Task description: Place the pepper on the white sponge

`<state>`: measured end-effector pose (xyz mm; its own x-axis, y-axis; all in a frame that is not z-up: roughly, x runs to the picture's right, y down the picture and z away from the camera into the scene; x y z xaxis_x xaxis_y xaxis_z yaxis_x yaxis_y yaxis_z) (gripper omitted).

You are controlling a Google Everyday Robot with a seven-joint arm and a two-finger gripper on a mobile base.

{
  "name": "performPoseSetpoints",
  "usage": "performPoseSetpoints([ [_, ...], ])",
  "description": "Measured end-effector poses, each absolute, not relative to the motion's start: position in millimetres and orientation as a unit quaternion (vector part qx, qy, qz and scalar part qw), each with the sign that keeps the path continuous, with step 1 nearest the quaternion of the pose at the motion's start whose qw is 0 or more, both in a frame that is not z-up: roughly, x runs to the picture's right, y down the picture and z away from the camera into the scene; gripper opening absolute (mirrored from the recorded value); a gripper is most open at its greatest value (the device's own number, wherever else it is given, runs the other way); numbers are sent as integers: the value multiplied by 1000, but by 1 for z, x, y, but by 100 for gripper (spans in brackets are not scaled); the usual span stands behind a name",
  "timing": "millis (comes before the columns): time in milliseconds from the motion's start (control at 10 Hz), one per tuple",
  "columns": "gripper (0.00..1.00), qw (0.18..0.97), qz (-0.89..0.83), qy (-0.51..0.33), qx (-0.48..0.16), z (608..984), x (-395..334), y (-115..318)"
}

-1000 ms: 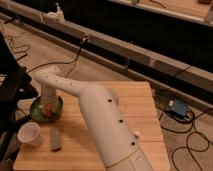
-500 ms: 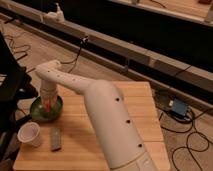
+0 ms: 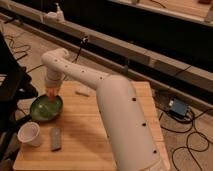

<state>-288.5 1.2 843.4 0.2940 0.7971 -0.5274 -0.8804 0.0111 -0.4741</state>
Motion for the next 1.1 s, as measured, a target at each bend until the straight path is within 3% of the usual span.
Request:
performPoseSetpoints([
  [400,0,656,650,61,-380,858,-240,-40],
  [1100,0,630,677,75,-372,871,-212,-49],
])
